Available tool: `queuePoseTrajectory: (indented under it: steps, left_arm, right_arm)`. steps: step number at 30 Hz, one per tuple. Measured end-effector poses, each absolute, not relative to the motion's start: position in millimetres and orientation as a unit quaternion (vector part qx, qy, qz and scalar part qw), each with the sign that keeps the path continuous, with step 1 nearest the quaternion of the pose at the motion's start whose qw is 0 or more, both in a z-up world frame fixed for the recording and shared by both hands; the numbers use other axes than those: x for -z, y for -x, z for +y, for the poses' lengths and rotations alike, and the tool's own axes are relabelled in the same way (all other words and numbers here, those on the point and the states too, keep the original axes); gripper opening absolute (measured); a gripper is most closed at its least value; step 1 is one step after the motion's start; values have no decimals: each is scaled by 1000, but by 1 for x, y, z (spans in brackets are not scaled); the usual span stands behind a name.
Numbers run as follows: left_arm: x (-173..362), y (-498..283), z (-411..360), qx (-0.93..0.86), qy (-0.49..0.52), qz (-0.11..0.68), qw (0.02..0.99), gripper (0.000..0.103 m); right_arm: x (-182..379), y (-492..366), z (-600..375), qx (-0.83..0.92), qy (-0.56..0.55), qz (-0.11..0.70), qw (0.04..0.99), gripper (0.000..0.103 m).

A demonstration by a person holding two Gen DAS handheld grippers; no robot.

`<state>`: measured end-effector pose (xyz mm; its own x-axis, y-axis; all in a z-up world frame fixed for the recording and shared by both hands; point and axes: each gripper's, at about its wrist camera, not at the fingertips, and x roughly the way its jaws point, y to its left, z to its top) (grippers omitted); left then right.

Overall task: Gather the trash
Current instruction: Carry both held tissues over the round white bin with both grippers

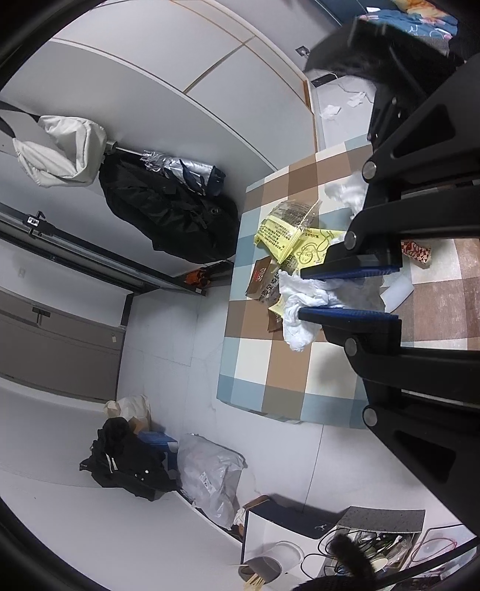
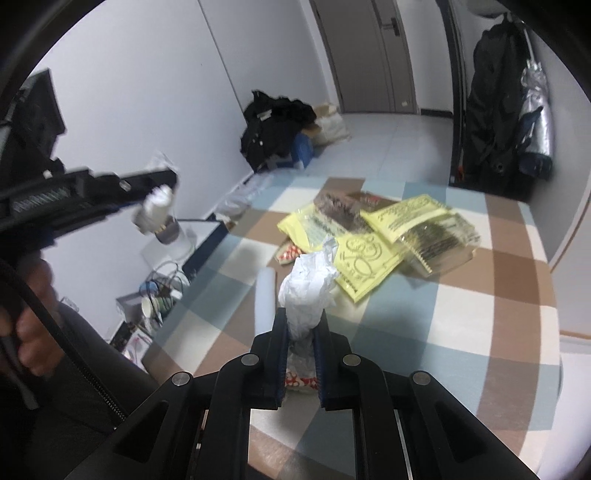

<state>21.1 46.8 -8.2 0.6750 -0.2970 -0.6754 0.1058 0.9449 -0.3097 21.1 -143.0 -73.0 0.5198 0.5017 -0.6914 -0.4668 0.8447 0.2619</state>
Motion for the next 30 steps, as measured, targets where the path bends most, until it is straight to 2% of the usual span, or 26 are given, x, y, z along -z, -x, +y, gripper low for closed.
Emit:
queuePoseTrajectory:
  steps: [13,22,30]
  left_arm:
    - [-3,-12,16,133,126,381,906,10]
    - [-36,-4,-57,187,75,366,909,10]
    - [-58,-13,-127,242,51,360,900,10]
  right_arm:
    - [25,10,-190,-274,-58,354,892,12]
    - [-32,35,-259,-240,-81,293,922,11]
    - [-59,42,-330,-179,-113,269,940,11]
